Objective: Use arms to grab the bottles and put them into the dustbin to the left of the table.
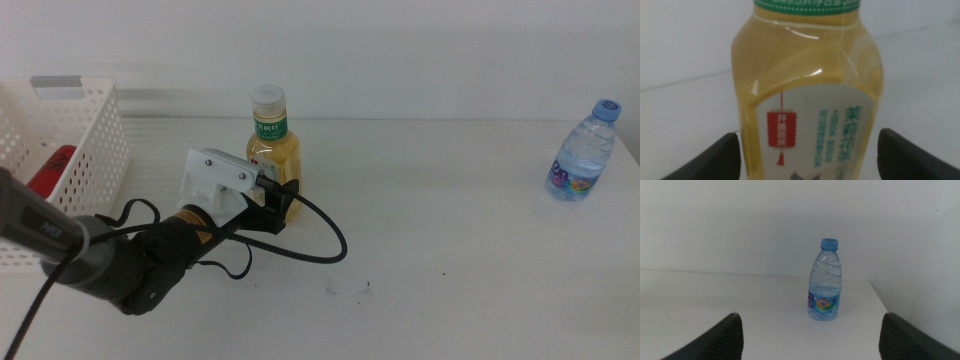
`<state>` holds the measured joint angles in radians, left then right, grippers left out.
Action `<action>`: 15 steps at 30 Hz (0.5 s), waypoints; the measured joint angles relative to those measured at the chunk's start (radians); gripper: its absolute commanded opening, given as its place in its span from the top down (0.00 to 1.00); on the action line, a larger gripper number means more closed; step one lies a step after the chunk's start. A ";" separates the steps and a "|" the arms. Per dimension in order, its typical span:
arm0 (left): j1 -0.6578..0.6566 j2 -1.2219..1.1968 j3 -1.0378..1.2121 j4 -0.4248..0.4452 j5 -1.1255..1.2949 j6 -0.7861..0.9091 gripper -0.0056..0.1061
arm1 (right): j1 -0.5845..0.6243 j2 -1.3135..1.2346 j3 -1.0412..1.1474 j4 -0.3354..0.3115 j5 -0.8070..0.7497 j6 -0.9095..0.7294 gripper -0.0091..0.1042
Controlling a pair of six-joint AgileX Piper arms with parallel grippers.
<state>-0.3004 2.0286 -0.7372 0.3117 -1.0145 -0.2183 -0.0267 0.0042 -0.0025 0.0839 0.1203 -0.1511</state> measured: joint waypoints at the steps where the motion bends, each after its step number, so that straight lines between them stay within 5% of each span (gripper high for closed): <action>1: 0.000 0.005 -0.007 0.001 0.000 -0.002 0.11 | 0.000 0.000 0.000 0.000 0.000 0.000 0.11; 15: 0.000 0.091 -0.147 0.001 0.000 -0.013 0.11 | 0.000 0.000 0.000 0.000 0.000 0.000 0.11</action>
<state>-0.3004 2.1199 -0.8838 0.3123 -1.0145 -0.2318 -0.0267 0.0042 -0.0025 0.0839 0.1203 -0.1511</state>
